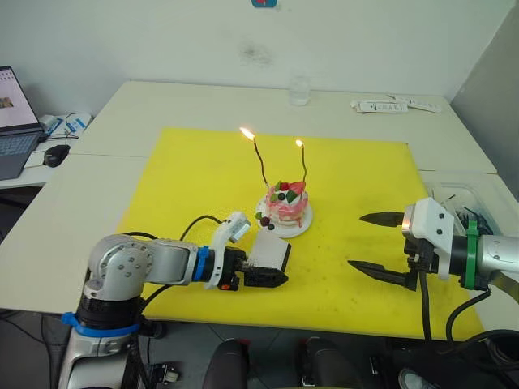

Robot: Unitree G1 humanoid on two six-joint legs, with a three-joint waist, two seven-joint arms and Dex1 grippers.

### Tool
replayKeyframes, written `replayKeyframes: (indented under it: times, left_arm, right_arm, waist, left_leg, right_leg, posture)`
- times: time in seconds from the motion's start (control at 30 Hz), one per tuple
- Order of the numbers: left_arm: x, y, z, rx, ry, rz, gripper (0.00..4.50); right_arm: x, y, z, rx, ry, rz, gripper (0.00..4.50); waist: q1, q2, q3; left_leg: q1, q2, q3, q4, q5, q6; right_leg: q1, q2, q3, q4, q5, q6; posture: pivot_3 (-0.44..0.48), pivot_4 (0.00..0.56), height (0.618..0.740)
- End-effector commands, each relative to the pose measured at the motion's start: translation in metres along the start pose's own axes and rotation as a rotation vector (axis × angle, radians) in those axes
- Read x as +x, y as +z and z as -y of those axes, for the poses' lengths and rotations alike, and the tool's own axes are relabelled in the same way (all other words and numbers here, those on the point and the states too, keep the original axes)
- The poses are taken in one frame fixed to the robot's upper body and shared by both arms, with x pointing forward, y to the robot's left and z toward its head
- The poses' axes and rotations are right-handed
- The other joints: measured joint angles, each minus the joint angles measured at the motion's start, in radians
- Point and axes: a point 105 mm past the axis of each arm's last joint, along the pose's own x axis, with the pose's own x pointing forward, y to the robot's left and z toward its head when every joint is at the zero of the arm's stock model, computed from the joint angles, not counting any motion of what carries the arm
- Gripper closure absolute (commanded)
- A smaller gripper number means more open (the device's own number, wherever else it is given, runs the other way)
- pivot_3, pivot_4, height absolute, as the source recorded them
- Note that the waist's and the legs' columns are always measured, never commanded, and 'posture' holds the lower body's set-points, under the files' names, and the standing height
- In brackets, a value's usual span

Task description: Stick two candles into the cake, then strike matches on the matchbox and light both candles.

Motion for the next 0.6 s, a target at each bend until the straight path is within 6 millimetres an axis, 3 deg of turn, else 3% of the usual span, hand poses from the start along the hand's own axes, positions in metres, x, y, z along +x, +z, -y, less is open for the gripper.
replayKeyframes:
  times: [0.03,0.23,0.33,0.47,0.6]
  left_arm:
    - [-0.017,0.002,0.005,0.066,0.031,0.008,0.03]
    - [-0.051,-0.002,0.005,0.166,0.102,-0.033,0.03]
    - [-0.072,0.01,-0.012,0.254,0.205,0.033,0.03]
    - [-0.101,0.036,-0.024,0.526,0.321,0.199,0.03]
    - [-0.129,0.044,-0.044,0.678,0.489,0.277,0.03]
  right_arm:
    - [-0.006,0.005,0.0,-0.052,-0.003,-0.009,0.0]
    - [-0.014,0.005,0.006,-0.076,-0.028,-0.031,0.0]
    - [-0.02,0.007,0.012,-0.097,-0.066,-0.024,0.0]
    - [-0.033,0.02,0.03,-0.149,-0.165,0.062,0.0]
    - [-0.043,0.03,0.039,-0.152,-0.158,0.099,0.0]
  waist:
    - [0.0,0.0,0.0]
    - [0.001,-0.001,0.001]
    - [0.002,-0.001,0.001]
    - [0.005,-0.001,0.001]
    - [0.005,-0.001,0.001]
  left_leg:
    - [0.0,0.0,0.0,0.0,0.0,0.0]
    - [-0.001,0.0,0.001,0.0,0.0,0.0]
    - [0.0,0.0,0.001,0.0,0.0,0.0]
    - [0.0,0.0,0.002,0.0,0.0,0.0]
    - [-0.001,0.0,0.004,-0.001,0.0,0.0]
  right_leg:
    - [0.0,0.0,0.0,0.0,0.0,0.0]
    - [-0.001,-0.001,0.0,-0.001,0.0,-0.001]
    - [-0.001,-0.002,0.0,-0.001,-0.001,-0.001]
    - [-0.001,-0.003,0.0,-0.001,-0.004,-0.006]
    - [-0.002,-0.004,0.001,-0.002,-0.004,-0.007]
  posture:
    - [0.0,0.15,0.706]
    - [0.0,0.15,0.706]
    - [0.0,0.15,0.706]
    - [0.0,0.15,0.706]
    - [0.0,0.15,0.706]
